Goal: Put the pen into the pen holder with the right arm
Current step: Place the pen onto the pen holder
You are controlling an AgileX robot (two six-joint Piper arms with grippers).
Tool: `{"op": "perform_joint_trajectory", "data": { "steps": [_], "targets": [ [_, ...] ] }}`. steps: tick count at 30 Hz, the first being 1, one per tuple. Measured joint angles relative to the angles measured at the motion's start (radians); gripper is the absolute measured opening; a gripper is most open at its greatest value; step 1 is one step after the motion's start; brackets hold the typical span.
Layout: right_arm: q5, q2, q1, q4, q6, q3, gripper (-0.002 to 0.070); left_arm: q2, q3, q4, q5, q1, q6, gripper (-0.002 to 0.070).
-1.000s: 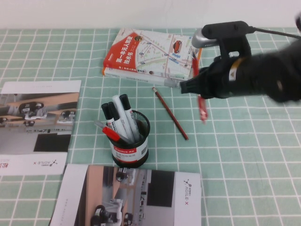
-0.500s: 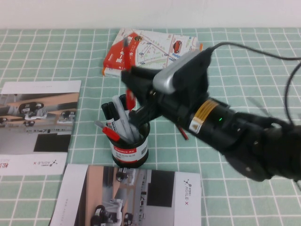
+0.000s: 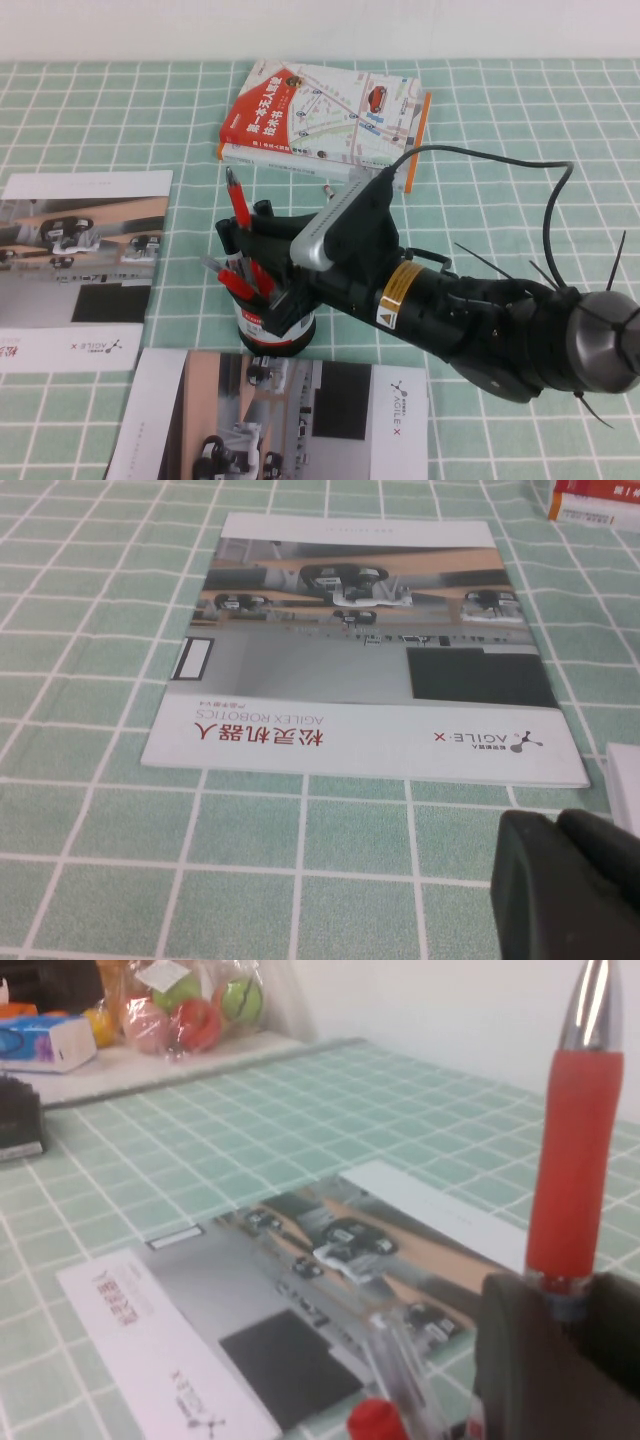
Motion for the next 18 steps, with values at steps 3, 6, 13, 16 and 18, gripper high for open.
{"op": "perform_joint_trajectory", "data": {
  "steps": [3,6,13,16,18],
  "targets": [
    [0.018,0.000,0.000,-0.002,0.000,0.007,0.0076,0.000,0.000,0.000,0.000,0.000,0.000,-0.0004],
    [0.035,0.000,0.000,-0.004,0.000,0.021,0.0083,0.000,0.000,0.000,0.000,0.000,0.000,-0.0004],
    [0.058,0.000,0.000,-0.006,0.000,0.028,0.0271,0.000,0.000,0.000,0.000,0.000,0.000,-0.0004],
    [0.066,0.000,0.000,-0.006,0.000,0.028,0.0333,0.000,0.000,0.000,0.000,0.000,0.000,-0.0004],
    [0.103,-0.011,0.000,-0.006,0.000,0.028,0.0340,0.000,0.000,0.000,0.000,0.000,0.000,-0.0004]
  ]
}}
